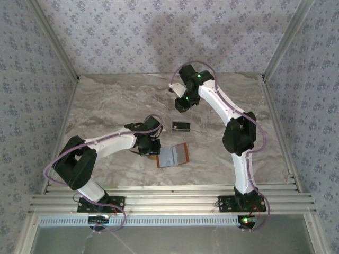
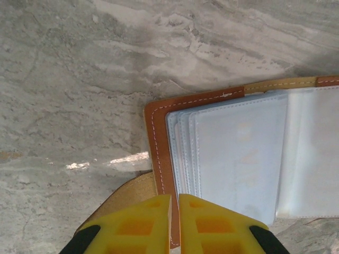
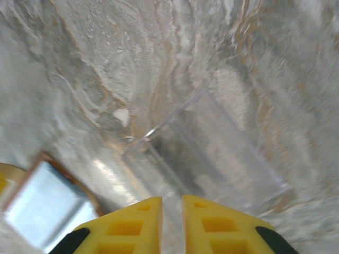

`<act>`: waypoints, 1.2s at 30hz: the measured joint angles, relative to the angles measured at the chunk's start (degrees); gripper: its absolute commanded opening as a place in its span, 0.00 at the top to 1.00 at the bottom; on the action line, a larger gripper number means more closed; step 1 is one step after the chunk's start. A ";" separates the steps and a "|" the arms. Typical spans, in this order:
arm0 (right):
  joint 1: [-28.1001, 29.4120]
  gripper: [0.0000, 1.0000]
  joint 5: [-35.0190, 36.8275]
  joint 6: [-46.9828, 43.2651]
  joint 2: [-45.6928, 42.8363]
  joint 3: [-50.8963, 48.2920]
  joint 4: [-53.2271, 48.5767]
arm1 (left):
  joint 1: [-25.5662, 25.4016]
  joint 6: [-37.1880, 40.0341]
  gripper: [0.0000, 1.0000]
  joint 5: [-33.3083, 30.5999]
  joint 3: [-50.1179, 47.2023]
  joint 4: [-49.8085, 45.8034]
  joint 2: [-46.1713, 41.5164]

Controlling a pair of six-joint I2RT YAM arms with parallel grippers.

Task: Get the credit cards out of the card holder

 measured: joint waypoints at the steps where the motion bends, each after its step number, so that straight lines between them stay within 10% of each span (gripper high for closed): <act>1: -0.02 0.87 -1.27 2.99 -0.59 -0.96 0.11 | 0.20 0.02 0.87 0.15 0.00 0.00 0.07; 18: 0.55 0.91 -18.53 40.96 -24.39 -41.64 25.94 | 1.90 0.15 0.89 1.97 -0.17 1.64 1.03; 36: 9.38 0.89 -18.23 49.99 -25.57 -49.22 32.65 | 2.82 -0.04 0.90 4.48 -4.83 4.02 1.14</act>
